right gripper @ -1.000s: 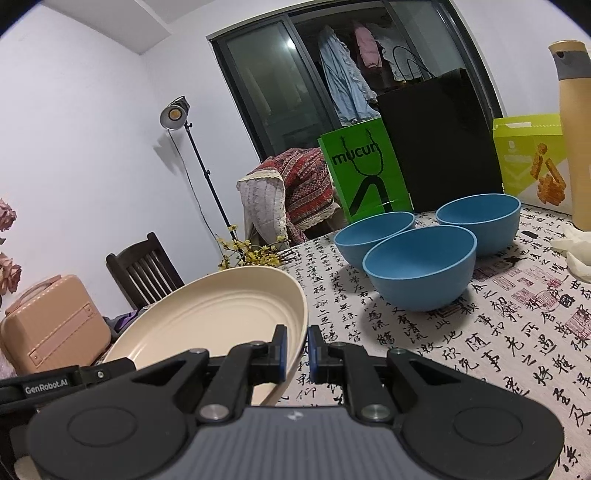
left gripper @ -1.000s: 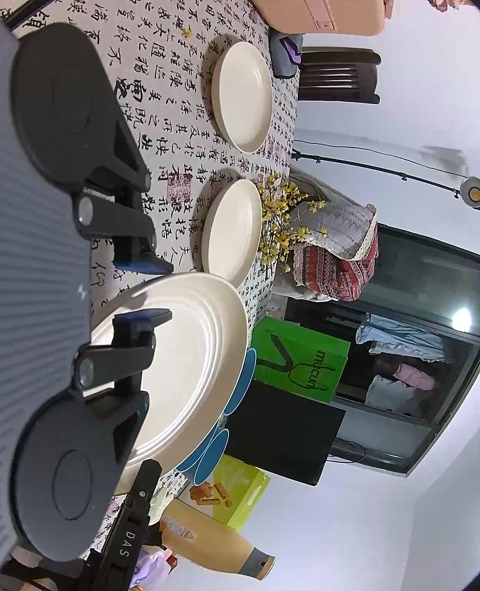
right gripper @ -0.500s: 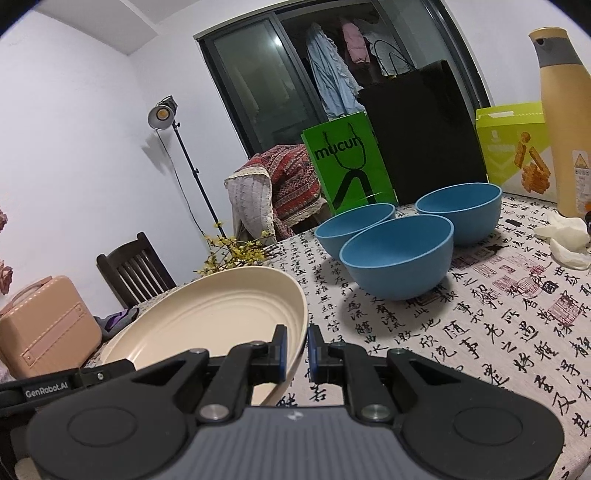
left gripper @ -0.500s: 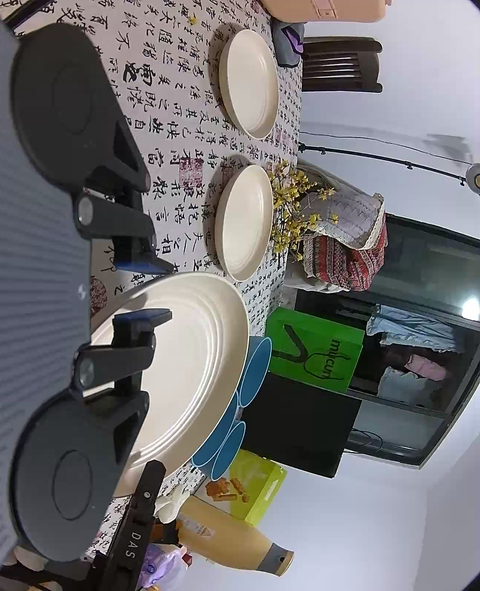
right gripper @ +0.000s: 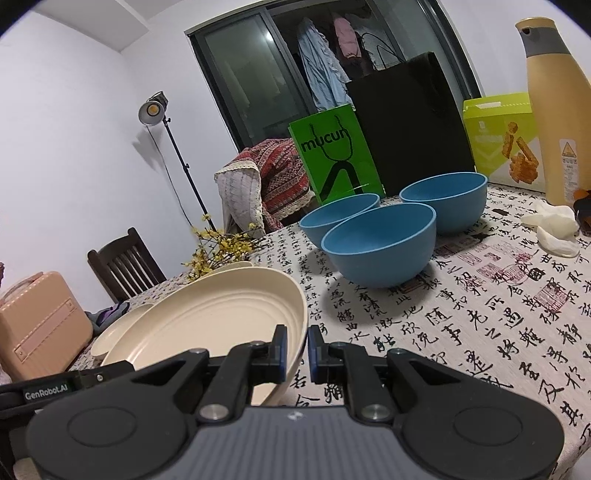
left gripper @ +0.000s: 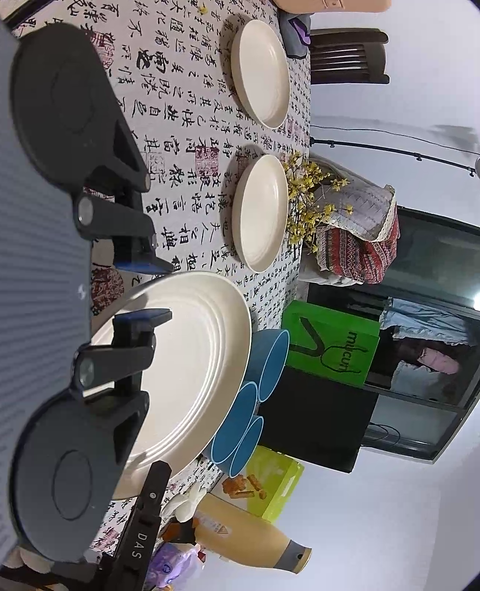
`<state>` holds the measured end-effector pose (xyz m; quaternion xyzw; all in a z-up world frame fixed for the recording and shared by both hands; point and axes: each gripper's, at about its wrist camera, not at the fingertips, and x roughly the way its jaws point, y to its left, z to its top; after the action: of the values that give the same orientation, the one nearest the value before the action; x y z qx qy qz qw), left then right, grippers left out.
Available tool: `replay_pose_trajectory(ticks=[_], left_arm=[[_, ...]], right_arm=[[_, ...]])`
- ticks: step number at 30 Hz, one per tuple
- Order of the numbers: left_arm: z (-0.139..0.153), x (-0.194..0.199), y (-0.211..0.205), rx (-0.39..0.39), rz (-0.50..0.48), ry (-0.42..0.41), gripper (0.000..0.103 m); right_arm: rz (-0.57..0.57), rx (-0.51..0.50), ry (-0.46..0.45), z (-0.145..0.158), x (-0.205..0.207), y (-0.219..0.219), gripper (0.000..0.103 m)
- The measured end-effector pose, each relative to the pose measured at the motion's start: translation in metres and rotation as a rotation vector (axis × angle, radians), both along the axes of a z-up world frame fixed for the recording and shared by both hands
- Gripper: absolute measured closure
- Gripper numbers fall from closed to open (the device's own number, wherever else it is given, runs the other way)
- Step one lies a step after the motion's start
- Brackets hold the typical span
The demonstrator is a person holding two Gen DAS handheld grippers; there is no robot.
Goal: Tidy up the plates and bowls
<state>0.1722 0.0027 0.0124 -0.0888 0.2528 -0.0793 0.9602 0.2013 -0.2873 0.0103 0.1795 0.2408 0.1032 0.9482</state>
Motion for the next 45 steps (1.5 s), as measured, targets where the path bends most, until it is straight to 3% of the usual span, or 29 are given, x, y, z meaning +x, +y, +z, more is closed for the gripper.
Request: replay_pose_trajectory(ticks=[45], left_arm=[[-0.038, 0.01, -0.031, 0.044, -0.084, 0.094, 0.083]], right_arm=[[-0.056, -0.016, 0.078, -0.032, -0.009, -0.028, 0.092]])
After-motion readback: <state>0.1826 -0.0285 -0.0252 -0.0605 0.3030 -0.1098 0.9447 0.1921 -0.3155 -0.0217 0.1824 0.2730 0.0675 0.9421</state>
